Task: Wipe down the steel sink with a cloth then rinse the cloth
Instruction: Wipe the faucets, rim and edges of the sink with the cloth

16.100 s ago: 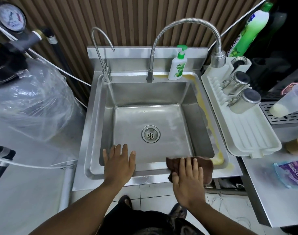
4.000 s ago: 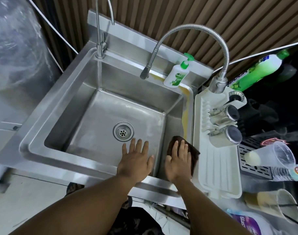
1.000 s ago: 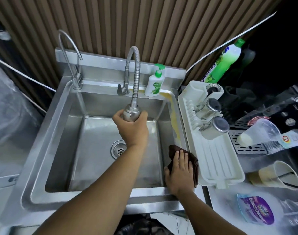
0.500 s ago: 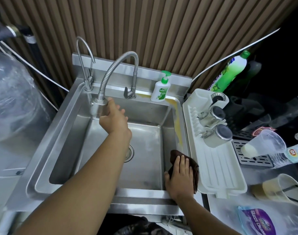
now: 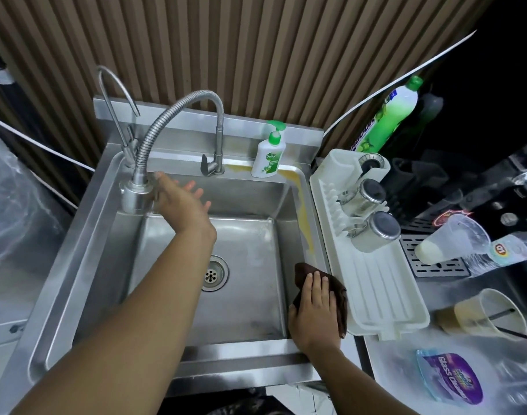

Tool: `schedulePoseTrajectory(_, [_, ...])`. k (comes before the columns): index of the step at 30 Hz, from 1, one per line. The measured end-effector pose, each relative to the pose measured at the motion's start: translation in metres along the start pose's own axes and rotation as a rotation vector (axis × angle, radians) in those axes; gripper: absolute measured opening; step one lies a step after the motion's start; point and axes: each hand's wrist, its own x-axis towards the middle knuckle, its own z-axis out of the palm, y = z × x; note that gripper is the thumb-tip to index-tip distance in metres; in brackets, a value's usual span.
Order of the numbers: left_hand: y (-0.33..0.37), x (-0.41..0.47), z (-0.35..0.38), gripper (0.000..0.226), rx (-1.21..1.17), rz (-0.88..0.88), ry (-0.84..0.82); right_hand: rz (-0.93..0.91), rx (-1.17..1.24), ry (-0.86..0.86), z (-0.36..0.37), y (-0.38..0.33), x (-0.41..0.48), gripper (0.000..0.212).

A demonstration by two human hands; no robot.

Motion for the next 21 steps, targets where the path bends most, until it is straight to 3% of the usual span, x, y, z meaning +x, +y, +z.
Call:
schedulePoseTrajectory(2, [-0.006, 0.001, 0.004, 0.051, 0.074, 0.038, -0.023, 0.038, -0.012, -0.004, -0.001, -0.004, -0.001, 0.076])
schedulePoseTrajectory(8, [-0.022, 0.026, 0.012, 0.006, 0.309, 0.183, -0.169, 0.161, 0.025, 0.036, 0.008, -0.016, -0.011, 0.076])
schedulePoseTrajectory(13, [-0.031, 0.064, 0.026, 0.030, 0.645, 0.279, -0.300, 0.189, 0.030, 0.088, 0.012, -0.021, -0.004, 0.077])
schedulePoseTrajectory(21, [-0.036, 0.122, 0.061, 0.053, 1.044, 0.427, -0.298, 0.208, 0.022, 0.105, 0.018, -0.021, 0.000, 0.077])
